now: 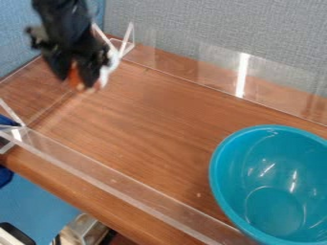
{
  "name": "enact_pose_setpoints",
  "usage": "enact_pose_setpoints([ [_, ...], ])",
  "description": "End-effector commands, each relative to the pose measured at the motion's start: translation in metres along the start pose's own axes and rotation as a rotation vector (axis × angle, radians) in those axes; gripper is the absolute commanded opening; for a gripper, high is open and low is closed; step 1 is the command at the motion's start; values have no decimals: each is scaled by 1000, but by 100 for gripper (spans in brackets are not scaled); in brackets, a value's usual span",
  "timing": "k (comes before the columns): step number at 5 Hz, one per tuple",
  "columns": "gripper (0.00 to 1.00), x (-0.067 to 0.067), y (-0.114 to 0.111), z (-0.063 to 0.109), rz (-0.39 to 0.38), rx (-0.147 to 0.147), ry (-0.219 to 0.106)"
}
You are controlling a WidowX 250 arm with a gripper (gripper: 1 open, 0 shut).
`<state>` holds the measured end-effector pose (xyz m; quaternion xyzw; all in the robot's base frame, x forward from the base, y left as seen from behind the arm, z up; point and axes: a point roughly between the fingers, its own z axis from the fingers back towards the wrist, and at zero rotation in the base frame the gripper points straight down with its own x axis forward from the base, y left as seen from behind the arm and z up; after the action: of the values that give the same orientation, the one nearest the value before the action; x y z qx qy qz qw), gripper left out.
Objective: Put the mushroom in the blue bowl
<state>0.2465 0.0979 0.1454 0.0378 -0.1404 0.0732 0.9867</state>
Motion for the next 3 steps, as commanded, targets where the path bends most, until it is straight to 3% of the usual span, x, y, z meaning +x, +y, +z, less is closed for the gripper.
enact_pose_setpoints([
  [1, 0, 6, -35, 38, -50, -23, -82],
  [2, 0, -4, -83, 43, -121, -71, -96],
  [3, 0, -21, -127, 45, -178, -103, -78],
])
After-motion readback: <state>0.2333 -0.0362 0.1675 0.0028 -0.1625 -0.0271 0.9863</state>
